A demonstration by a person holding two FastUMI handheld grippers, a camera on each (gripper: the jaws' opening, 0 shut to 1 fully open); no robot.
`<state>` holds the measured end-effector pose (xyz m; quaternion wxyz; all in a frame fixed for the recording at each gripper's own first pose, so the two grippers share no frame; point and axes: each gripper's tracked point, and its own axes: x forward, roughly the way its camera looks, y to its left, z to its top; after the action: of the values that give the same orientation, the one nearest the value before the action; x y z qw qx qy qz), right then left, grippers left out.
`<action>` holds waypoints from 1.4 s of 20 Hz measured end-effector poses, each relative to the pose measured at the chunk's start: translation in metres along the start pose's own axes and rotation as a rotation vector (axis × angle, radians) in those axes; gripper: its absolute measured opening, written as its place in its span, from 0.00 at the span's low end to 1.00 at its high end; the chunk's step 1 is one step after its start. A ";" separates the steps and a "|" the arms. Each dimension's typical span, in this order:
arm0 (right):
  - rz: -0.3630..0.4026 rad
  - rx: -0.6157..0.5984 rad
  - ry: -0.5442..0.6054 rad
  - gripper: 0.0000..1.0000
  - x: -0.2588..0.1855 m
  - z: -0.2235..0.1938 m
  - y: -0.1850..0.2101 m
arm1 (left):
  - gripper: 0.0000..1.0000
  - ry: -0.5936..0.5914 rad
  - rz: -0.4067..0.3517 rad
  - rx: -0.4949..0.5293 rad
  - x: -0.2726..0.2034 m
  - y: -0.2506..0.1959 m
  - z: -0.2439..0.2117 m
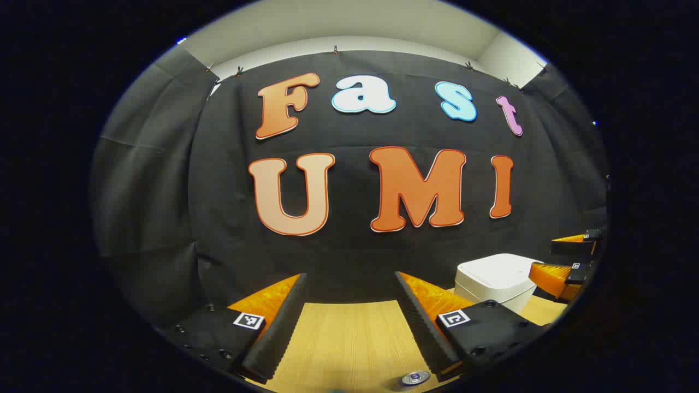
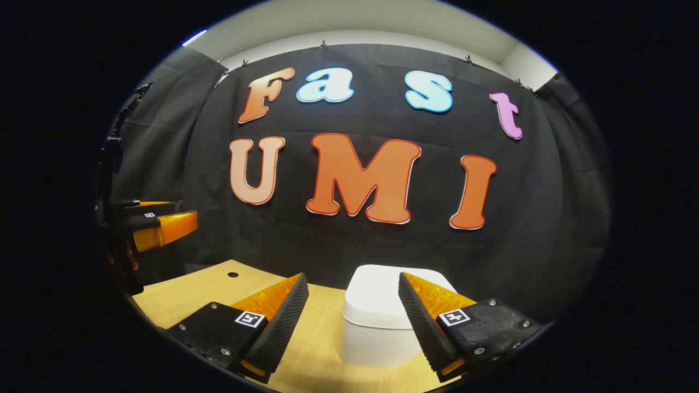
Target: Press the lid of the desktop garbage bin to open it, pick up the crumpled paper on the desktop and throw it into the bin, then pick up the pop can on the desktop and drop it into the bin, and finally close the garbage bin lid.
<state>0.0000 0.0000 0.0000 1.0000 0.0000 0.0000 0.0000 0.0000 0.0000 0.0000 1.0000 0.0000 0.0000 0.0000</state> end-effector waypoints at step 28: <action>-0.270 0.003 0.062 0.67 0.030 0.016 -0.066 | 0.99 0.094 -0.019 0.039 0.011 0.056 -0.047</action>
<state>0.0304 -0.0656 0.0160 0.9904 0.0015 0.0311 -0.1343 0.0110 0.0565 -0.0475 0.9987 0.0196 0.0468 -0.0093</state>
